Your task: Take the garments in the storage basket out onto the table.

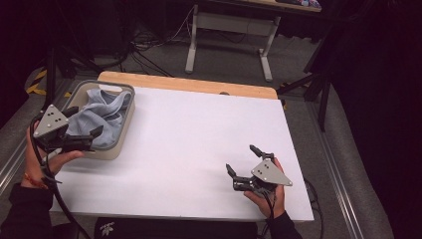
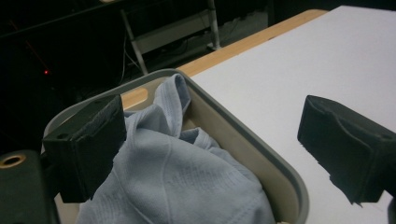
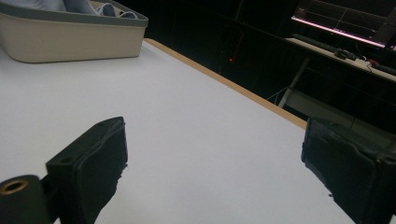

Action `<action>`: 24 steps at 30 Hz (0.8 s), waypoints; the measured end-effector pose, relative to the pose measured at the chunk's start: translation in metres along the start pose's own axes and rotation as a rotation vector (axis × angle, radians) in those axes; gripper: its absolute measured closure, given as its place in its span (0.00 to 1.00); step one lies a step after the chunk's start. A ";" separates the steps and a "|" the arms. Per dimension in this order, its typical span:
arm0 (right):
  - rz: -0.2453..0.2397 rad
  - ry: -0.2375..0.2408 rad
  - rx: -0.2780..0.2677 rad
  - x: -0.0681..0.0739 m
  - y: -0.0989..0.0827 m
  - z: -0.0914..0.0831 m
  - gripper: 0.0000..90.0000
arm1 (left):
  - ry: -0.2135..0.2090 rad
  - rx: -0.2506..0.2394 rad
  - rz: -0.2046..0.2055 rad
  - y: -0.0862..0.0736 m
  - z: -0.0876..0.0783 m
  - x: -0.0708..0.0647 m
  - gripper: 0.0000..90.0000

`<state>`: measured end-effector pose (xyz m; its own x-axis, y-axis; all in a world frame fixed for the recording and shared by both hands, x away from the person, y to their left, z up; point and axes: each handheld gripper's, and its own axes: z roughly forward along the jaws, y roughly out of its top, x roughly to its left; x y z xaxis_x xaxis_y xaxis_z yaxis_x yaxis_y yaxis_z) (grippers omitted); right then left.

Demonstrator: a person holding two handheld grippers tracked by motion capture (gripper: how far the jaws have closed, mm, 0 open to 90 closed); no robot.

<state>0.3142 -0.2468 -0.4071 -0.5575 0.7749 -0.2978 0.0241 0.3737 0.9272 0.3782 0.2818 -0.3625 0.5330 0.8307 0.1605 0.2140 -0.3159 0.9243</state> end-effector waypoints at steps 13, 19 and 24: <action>0.003 -0.001 0.007 -0.001 -0.002 -0.002 0.09 | 0.029 0.088 -0.020 0.016 0.030 0.012 0.13; 0.006 -0.007 0.013 -0.002 -0.003 -0.002 0.09 | 0.058 0.100 -0.057 0.017 0.034 0.022 0.25; 0.001 -0.004 0.026 0.000 -0.004 -0.001 0.09 | 0.069 0.120 -0.066 0.016 0.036 0.026 0.36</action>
<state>0.3138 -0.2488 -0.4107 -0.5540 0.7774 -0.2979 0.0460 0.3859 0.9214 0.4251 0.2820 -0.3563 0.4579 0.8798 0.1274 0.3452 -0.3081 0.8865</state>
